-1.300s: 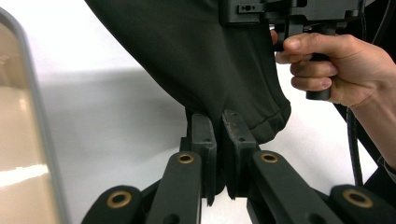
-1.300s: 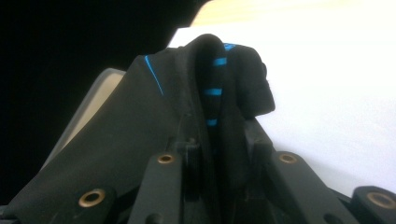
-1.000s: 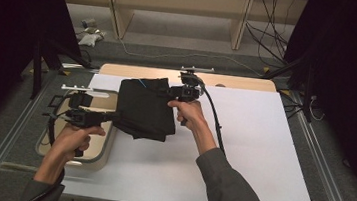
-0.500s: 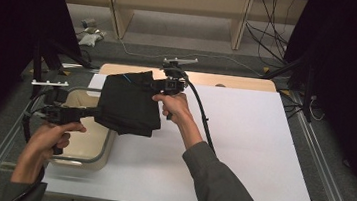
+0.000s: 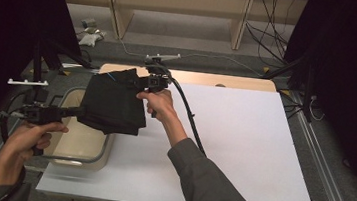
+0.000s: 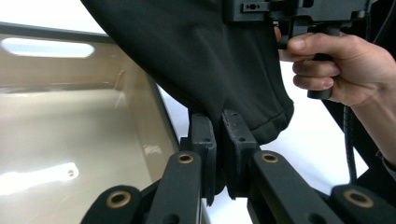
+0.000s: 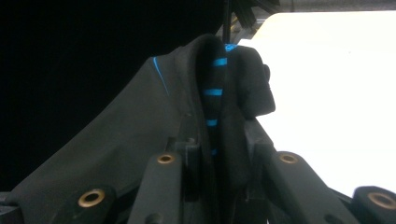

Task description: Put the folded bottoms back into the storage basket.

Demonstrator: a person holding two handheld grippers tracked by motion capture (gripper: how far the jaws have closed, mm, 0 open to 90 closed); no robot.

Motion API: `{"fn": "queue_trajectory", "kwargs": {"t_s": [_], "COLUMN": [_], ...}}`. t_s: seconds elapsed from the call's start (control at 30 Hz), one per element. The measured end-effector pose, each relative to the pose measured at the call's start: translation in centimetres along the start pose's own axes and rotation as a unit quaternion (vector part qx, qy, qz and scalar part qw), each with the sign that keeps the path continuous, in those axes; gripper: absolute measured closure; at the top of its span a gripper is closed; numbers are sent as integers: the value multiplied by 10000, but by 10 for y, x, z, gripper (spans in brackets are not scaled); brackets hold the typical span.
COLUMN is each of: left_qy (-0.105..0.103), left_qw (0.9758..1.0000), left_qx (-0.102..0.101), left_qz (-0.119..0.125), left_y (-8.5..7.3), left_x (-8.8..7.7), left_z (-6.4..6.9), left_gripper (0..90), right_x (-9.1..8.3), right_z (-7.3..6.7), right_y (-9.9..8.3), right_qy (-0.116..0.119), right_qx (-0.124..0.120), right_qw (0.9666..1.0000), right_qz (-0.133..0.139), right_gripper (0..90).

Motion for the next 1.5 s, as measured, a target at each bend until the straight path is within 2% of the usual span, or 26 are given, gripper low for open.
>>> {"fn": "queue_trajectory", "kwargs": {"t_s": [0.2,0.63,0.77,1.17,1.5], "left_qy": [152,253,473,398,465], "left_qw": [9999,9996,9987,9984,9971], "left_qx": [-48,-106,-120,-363,-544], "left_qz": [-17,-57,-136,-182,-261], "left_y": [-3,-8,-11,-20,-27], "left_x": [-5,-20,-23,-26,-27], "left_z": [-10,-25,-32,-52,-67], "left_gripper": [843,843,842,841,840], "right_x": [12,28,35,51,64], "right_z": [-12,-26,-32,-39,-43], "right_y": [1,0,-1,-6,-12], "right_qy": [6,-29,-25,-110,-148], "right_qx": [-57,-135,-148,-205,-202], "right_qw": [10000,9998,9997,9993,9989], "right_qz": [-48,-142,-173,-289,-389], "right_gripper": [740,739,738,734,731]}}
Point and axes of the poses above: each handheld gripper's, and its own axes: x roughly forward along the jaws, y roughly out of its top, z roughly to its right, the point moved 8 cm from there along x, roughly forward along the jaws, and after that the axes turned 6 degrees about -z, right-handed, at the moved point
